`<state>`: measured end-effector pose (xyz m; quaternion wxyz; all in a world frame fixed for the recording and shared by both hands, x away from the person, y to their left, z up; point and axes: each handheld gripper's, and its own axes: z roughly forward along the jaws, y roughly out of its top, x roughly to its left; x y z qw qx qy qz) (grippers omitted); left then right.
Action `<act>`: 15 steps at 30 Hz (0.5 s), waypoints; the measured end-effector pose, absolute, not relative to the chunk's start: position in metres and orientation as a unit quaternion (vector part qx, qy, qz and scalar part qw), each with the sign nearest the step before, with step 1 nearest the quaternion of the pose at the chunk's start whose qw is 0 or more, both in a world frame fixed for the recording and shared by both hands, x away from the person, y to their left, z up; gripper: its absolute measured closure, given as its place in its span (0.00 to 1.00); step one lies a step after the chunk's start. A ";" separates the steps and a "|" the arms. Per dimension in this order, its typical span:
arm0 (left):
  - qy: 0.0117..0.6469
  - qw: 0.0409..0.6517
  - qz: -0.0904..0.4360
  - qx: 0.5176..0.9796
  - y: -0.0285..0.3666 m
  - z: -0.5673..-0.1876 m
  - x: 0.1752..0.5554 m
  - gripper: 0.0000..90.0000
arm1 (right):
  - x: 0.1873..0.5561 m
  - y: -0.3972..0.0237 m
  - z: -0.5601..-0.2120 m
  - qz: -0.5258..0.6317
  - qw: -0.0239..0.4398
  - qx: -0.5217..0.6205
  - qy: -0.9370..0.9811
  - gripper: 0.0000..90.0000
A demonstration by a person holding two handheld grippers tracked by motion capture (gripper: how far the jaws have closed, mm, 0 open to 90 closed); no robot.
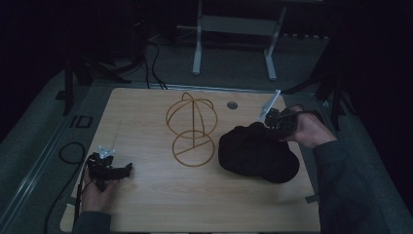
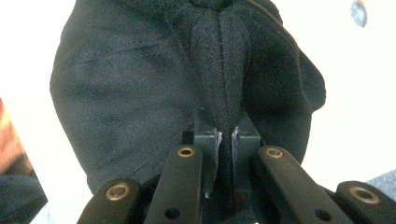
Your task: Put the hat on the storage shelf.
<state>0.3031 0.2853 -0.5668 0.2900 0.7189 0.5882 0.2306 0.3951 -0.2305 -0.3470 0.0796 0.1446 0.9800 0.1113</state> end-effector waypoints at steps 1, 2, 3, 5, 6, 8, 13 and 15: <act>0.588 0.290 0.231 0.719 0.285 -0.567 0.303 0.02 | 0.395 -0.230 -0.347 0.111 0.080 0.145 0.980 0.94; 0.588 0.289 0.230 0.720 0.285 -0.567 0.303 0.02 | 0.395 -0.232 -0.344 0.120 0.082 0.146 0.979 0.94; 0.588 0.289 0.230 0.719 0.285 -0.567 0.303 0.02 | 0.395 -0.237 -0.336 0.137 0.089 0.147 0.976 0.94; 0.588 0.289 0.230 0.719 0.285 -0.567 0.303 0.02 | 0.395 -0.242 -0.331 0.152 0.093 0.150 0.972 0.94; 0.588 0.289 0.230 0.719 0.285 -0.567 0.303 0.02 | 0.396 -0.243 -0.330 0.159 0.094 0.150 0.971 0.94; 0.588 0.289 0.230 0.719 0.285 -0.567 0.303 0.02 | 0.396 -0.248 -0.326 0.174 0.095 0.153 0.968 0.94; 0.588 0.289 0.230 0.719 0.285 -0.567 0.303 0.02 | 0.397 -0.255 -0.322 0.195 0.095 0.155 0.964 0.94; 0.588 0.289 0.230 0.719 0.285 -0.567 0.303 0.02 | 0.397 -0.259 -0.320 0.207 0.098 0.156 0.961 0.94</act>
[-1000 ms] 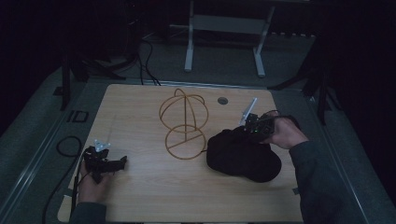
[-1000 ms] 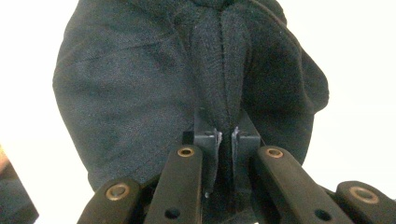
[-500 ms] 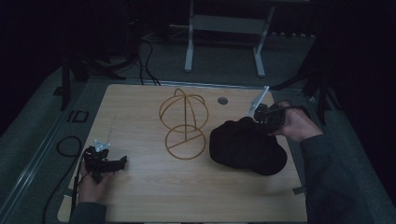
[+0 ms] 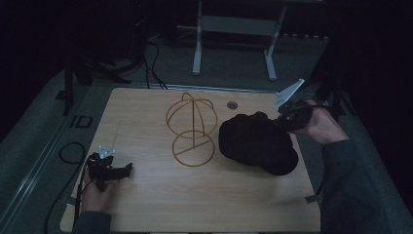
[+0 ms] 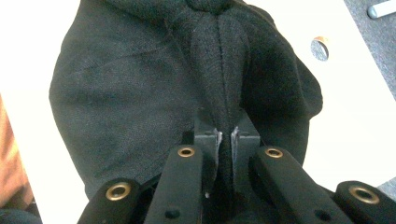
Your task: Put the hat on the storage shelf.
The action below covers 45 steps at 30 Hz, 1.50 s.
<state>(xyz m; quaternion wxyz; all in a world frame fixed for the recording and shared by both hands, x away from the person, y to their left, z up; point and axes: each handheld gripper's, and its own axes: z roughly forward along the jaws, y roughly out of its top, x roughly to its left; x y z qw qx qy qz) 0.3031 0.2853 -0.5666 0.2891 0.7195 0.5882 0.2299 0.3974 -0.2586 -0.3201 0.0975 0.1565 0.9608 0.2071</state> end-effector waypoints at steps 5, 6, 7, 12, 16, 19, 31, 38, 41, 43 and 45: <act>0.588 0.289 0.230 0.719 0.285 -0.567 0.303 0.02 | 0.397 -0.262 -0.317 0.213 0.098 0.155 0.960 0.94; 0.588 0.289 0.230 0.719 0.285 -0.567 0.303 0.02 | 0.397 -0.262 -0.317 0.213 0.098 0.155 0.960 0.94; 0.588 0.289 0.230 0.719 0.285 -0.567 0.303 0.02 | 0.397 -0.263 -0.315 0.213 0.098 0.155 0.959 0.94; 0.588 0.289 0.230 0.719 0.285 -0.567 0.303 0.02 | 0.398 -0.266 -0.307 0.214 0.104 0.155 0.959 0.94; 0.588 0.289 0.230 0.719 0.285 -0.567 0.303 0.02 | 0.397 -0.267 -0.300 0.213 0.110 0.155 0.958 0.94; 0.588 0.289 0.230 0.720 0.285 -0.567 0.303 0.02 | 0.398 -0.270 -0.291 0.216 0.115 0.157 0.957 0.94; 0.588 0.288 0.230 0.720 0.285 -0.567 0.303 0.02 | 0.400 -0.272 -0.264 0.223 0.131 0.161 0.953 0.94; 0.588 0.288 0.230 0.720 0.285 -0.567 0.303 0.02 | 0.403 -0.272 -0.249 0.227 0.140 0.163 0.950 0.94; 0.588 0.288 0.230 0.720 0.285 -0.567 0.303 0.02 | 0.405 -0.270 -0.245 0.224 0.141 0.163 0.950 0.94; 0.588 0.288 0.230 0.720 0.285 -0.567 0.303 0.02 | 0.405 -0.270 -0.244 0.224 0.141 0.163 0.950 0.94; 0.588 0.288 0.230 0.720 0.285 -0.567 0.303 0.02 | 0.406 -0.269 -0.242 0.225 0.141 0.163 0.950 0.94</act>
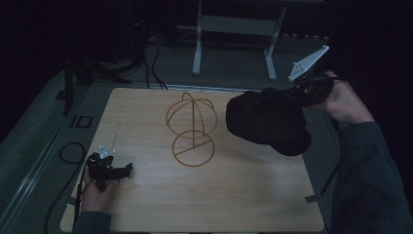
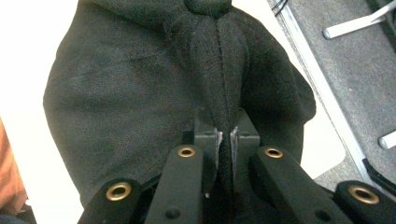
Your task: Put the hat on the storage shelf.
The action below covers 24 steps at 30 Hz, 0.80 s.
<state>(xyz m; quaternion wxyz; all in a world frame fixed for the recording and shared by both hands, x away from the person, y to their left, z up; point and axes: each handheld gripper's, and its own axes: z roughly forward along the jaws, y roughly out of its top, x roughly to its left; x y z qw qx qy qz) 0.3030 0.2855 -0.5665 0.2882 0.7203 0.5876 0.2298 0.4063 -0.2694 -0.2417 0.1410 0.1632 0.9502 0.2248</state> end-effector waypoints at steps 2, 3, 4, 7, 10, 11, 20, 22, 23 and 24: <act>0.588 0.288 0.230 0.720 0.285 -0.567 0.303 0.02 | 0.407 -0.269 -0.240 0.226 0.143 0.164 0.950 0.94; 0.588 0.288 0.230 0.720 0.285 -0.567 0.303 0.02 | 0.408 -0.268 -0.239 0.229 0.144 0.162 0.949 0.94; 0.587 0.288 0.230 0.720 0.285 -0.567 0.303 0.02 | 0.408 -0.268 -0.238 0.231 0.143 0.163 0.949 0.94; 0.588 0.288 0.230 0.720 0.285 -0.567 0.303 0.02 | 0.408 -0.265 -0.238 0.234 0.144 0.161 0.948 0.94; 0.588 0.288 0.230 0.720 0.285 -0.567 0.303 0.02 | 0.409 -0.262 -0.237 0.237 0.146 0.158 0.947 0.94; 0.588 0.288 0.230 0.720 0.285 -0.567 0.303 0.02 | 0.410 -0.261 -0.237 0.237 0.147 0.157 0.948 0.94; 0.588 0.289 0.230 0.720 0.285 -0.567 0.303 0.02 | 0.414 -0.252 -0.235 0.245 0.150 0.156 0.945 0.94; 0.588 0.289 0.230 0.720 0.285 -0.567 0.303 0.02 | 0.416 -0.248 -0.235 0.248 0.150 0.154 0.945 0.94; 0.588 0.289 0.230 0.720 0.285 -0.567 0.303 0.02 | 0.416 -0.247 -0.235 0.247 0.149 0.155 0.945 0.94; 0.588 0.289 0.230 0.720 0.285 -0.567 0.303 0.02 | 0.417 -0.245 -0.235 0.247 0.151 0.152 0.945 0.94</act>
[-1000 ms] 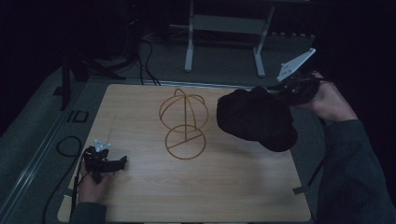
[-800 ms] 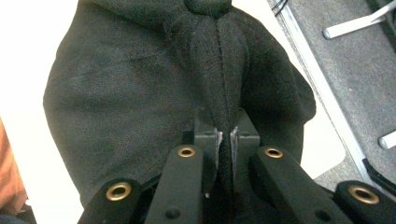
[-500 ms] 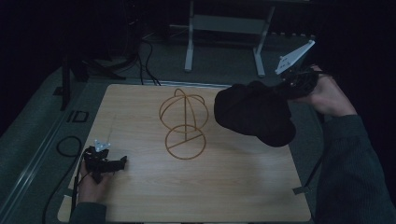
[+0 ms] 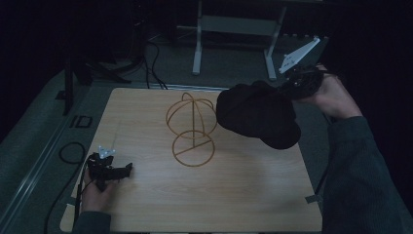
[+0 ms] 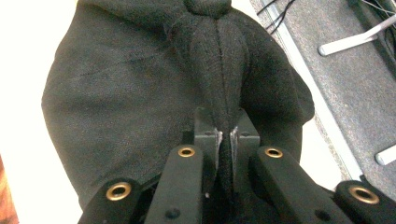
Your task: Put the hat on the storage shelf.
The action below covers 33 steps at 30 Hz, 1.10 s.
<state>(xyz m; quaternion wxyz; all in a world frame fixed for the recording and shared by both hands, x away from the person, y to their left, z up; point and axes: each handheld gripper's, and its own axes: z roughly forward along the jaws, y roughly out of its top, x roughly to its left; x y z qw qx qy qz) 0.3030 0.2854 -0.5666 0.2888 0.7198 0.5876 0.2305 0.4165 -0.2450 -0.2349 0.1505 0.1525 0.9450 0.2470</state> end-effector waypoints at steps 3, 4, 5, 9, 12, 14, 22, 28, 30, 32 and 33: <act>0.588 0.289 0.231 0.720 0.285 -0.567 0.303 0.02 | 0.417 -0.241 -0.235 0.246 0.152 0.152 0.945 0.94; 0.588 0.289 0.230 0.720 0.285 -0.567 0.303 0.02 | 0.418 -0.239 -0.234 0.247 0.154 0.152 0.945 0.94; 0.588 0.289 0.231 0.720 0.285 -0.567 0.303 0.02 | 0.418 -0.239 -0.234 0.247 0.154 0.152 0.944 0.94; 0.588 0.289 0.231 0.720 0.285 -0.567 0.303 0.02 | 0.419 -0.236 -0.232 0.248 0.156 0.150 0.944 0.94; 0.588 0.289 0.231 0.720 0.285 -0.567 0.303 0.02 | 0.420 -0.235 -0.232 0.249 0.155 0.151 0.944 0.94; 0.588 0.289 0.231 0.720 0.285 -0.567 0.303 0.02 | 0.421 -0.235 -0.231 0.250 0.155 0.153 0.943 0.94; 0.587 0.289 0.231 0.720 0.285 -0.567 0.303 0.02 | 0.424 -0.231 -0.230 0.250 0.160 0.154 0.942 0.94; 0.588 0.289 0.231 0.720 0.285 -0.567 0.303 0.02 | 0.425 -0.228 -0.227 0.259 0.164 0.154 0.939 0.94; 0.587 0.289 0.230 0.720 0.285 -0.567 0.303 0.02 | 0.425 -0.227 -0.226 0.261 0.164 0.154 0.938 0.94; 0.588 0.289 0.231 0.720 0.285 -0.567 0.303 0.02 | 0.426 -0.226 -0.226 0.263 0.166 0.154 0.938 0.94; 0.587 0.289 0.231 0.720 0.285 -0.567 0.303 0.02 | 0.426 -0.226 -0.225 0.265 0.165 0.154 0.937 0.94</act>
